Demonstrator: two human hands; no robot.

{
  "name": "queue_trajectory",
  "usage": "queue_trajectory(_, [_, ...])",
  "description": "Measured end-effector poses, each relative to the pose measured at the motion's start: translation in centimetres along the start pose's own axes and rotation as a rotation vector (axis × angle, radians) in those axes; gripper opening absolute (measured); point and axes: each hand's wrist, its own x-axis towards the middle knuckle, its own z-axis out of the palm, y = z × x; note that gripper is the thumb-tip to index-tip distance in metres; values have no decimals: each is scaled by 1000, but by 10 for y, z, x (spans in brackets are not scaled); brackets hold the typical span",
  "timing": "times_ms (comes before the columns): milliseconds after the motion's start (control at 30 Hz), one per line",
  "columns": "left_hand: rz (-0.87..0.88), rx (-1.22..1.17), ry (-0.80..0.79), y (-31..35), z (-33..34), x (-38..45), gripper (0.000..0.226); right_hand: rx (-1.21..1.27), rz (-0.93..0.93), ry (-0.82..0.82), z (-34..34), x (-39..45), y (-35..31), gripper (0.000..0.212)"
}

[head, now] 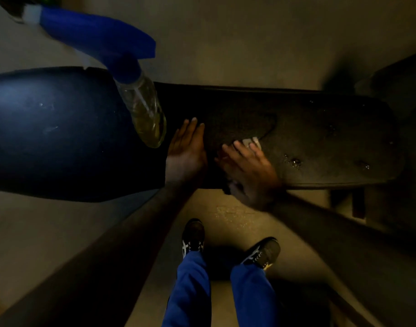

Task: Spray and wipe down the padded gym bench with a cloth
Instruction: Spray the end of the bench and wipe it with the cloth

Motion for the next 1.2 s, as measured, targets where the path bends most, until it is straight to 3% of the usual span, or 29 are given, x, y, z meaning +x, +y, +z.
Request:
queue_trajectory(33, [4,-7,11,0,2,1,44,-30,11,-9,-4,3,21,66])
queue_trajectory(67, [16,-9,21,1,5,2,43,-18,145,2,-8,11,37,65])
queue_trajectory(133, [24,5,55,5,9,8,42,37,585,92,-12,33,27,65])
queue_trajectory(167, [2,11,66,8,10,12,43,50,687,139,-9,39,6,66])
queue_trajectory(200, [-35,5,60,12,8,18,43,61,651,164,-6,40,-15,68])
queue_trajectory(267, [-132,-26,2,17,6,32,45,73,348,65,0,21,-31,71])
queue_trajectory(333, [-141,-32,-28,15,10,41,46,16,122,0,-8,5,9,67])
queue_trajectory(367, [-87,-14,-22,14,14,42,46,0,173,21,-14,9,32,64])
queue_trajectory(467, [19,71,7,6,29,41,46,78,719,123,-21,57,62,62])
queue_trajectory(500, [26,75,6,4,32,41,46,70,762,121,-19,71,53,62])
queue_trajectory(600, [60,126,5,5,31,42,47,150,408,15,-25,81,38,60])
queue_trajectory(667, [81,166,1,4,34,42,48,112,280,-23,-33,75,63,62])
queue_trajectory(800, [80,223,31,4,38,40,47,99,725,92,-34,114,79,67])
queue_trajectory(833, [83,214,33,5,37,40,47,102,692,104,-34,118,66,66])
queue_trajectory(900, [87,223,29,6,35,41,46,127,425,30,-31,104,51,64])
queue_trajectory(967, [68,248,-1,8,35,41,46,73,270,-30,-32,79,70,68])
queue_trajectory(1000, [59,268,-7,10,35,42,47,23,343,-2,-33,75,85,72])
queue_trajectory(1100, [11,280,-107,20,27,42,56,4,818,49,-36,85,92,72])
queue_trajectory(1133, [14,246,-131,27,24,41,61,7,807,63,-33,83,78,73])
queue_trajectory(1200, [12,146,-171,41,19,39,70,60,551,33,-27,62,46,76])
